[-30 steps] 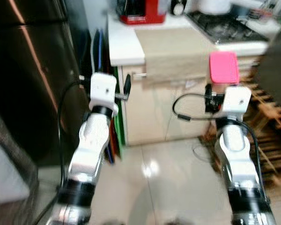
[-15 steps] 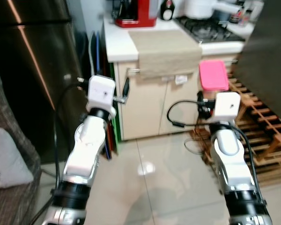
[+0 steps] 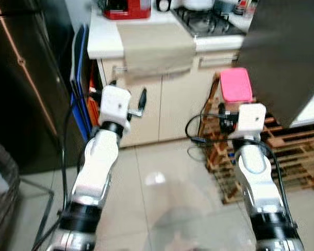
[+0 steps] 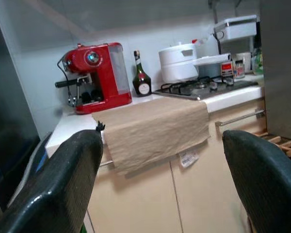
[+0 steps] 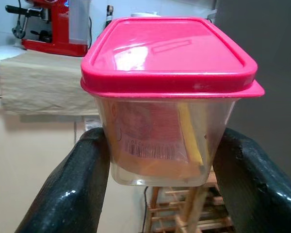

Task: Restocking fridge

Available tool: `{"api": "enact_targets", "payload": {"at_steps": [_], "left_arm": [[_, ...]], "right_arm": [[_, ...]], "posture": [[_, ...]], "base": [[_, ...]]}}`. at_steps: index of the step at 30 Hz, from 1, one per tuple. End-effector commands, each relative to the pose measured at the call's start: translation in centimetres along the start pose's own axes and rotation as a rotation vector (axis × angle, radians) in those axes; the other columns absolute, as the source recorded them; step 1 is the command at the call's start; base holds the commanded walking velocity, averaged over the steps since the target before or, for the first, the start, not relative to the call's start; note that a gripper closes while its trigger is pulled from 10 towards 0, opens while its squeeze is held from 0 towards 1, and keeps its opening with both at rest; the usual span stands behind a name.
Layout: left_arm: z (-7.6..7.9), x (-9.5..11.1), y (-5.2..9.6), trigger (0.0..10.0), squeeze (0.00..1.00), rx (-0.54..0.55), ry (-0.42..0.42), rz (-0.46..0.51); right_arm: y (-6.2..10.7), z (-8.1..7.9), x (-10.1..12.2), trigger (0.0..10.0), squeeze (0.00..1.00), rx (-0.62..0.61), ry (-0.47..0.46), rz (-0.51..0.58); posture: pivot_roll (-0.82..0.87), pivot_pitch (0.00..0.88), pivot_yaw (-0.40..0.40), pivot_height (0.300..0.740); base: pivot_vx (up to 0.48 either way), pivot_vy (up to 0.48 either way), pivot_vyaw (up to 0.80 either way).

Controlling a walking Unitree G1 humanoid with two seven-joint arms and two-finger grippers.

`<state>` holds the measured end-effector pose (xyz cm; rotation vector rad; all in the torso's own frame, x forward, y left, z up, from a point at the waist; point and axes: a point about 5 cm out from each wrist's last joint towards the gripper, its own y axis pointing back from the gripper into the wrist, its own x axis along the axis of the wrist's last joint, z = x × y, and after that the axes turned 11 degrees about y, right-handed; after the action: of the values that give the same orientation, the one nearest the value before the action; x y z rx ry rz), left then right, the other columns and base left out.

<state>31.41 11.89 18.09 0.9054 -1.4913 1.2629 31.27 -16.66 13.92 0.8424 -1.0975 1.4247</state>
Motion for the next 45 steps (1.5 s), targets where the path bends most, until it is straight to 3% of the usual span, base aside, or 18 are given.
{"api": "enact_targets", "payload": {"at_steps": [1, 10, 13, 17, 18, 21, 26, 32, 40, 45], "left_arm": [[0.8, 0.1, -0.2, 10.0, 0.00, -0.027, 0.006, 0.005], [0.8, 0.0, -0.2, 10.0, 0.00, -0.014, 0.050, -0.009], [0.2, -0.5, -0.1, 10.0, 0.00, 0.019, 0.090, -0.042], [-3.7, -3.4, 1.0, 10.0, 0.00, 0.223, 0.183, -0.192], [-5.6, -4.6, 2.0, 10.0, 0.00, 0.304, 0.183, -0.244], [-6.9, -6.1, 3.7, 10.0, 0.00, 0.348, 0.150, -0.315], [-6.5, -6.9, 4.8, 10.0, 0.00, 0.342, 0.135, -0.350], [-4.3, -5.5, 2.7, 10.0, 0.00, 0.232, 0.069, -0.266], [-3.8, -4.4, 1.7, 10.0, 0.00, 0.184, 0.054, -0.207], [-3.5, -4.1, 1.3, 10.0, 0.00, 0.158, 0.051, -0.195]], "right_arm": [[0.0, 0.7, -0.2, 10.0, 0.00, -0.014, 0.017, -0.011], [0.1, 0.7, -0.3, 10.0, 0.00, -0.009, 0.024, -0.012], [0.3, 0.6, -0.5, 10.0, 0.00, 0.008, 0.027, -0.012], [1.1, 1.0, -1.3, 10.0, 0.00, 0.032, 0.013, -0.029], [1.9, 1.2, -2.3, 10.0, 0.00, 0.047, 0.012, -0.051], [3.3, 1.6, -4.4, 10.0, 0.00, 0.057, 0.008, -0.121], [3.8, 1.7, -4.6, 10.0, 0.00, 0.065, -0.012, -0.125], [3.2, 1.8, -4.2, 10.0, 0.00, 0.065, -0.034, -0.103], [3.2, 1.7, -4.1, 10.0, 0.00, 0.051, -0.032, -0.101], [3.6, 1.4, -3.9, 10.0, 0.00, 0.052, 0.049, -0.079]], "posture": [[-0.02, 0.000, 0.036, 0.740], [-0.02, 0.000, 0.035, 0.740], [-0.02, 0.000, 0.038, 0.740], [-0.02, 0.000, 0.041, 0.740], [-0.02, 0.000, 0.041, 0.740], [-0.01, 0.000, 0.037, 0.740], [-0.01, 0.000, 0.035, 0.740], [-0.02, 0.000, 0.037, 0.740], [-0.02, 0.000, 0.040, 0.740], [-0.02, 0.000, 0.044, 0.740]], "base": [[0.000, -0.480, 0.00], [0.000, -0.480, 0.00], [0.000, -0.480, 0.00], [0.000, -0.480, 0.00], [0.000, -0.480, 0.00], [0.000, -0.480, 0.00], [0.000, -0.480, 0.00], [0.000, -0.316, 0.65], [0.000, -0.454, 0.61], [0.000, -0.445, 0.11]]}}
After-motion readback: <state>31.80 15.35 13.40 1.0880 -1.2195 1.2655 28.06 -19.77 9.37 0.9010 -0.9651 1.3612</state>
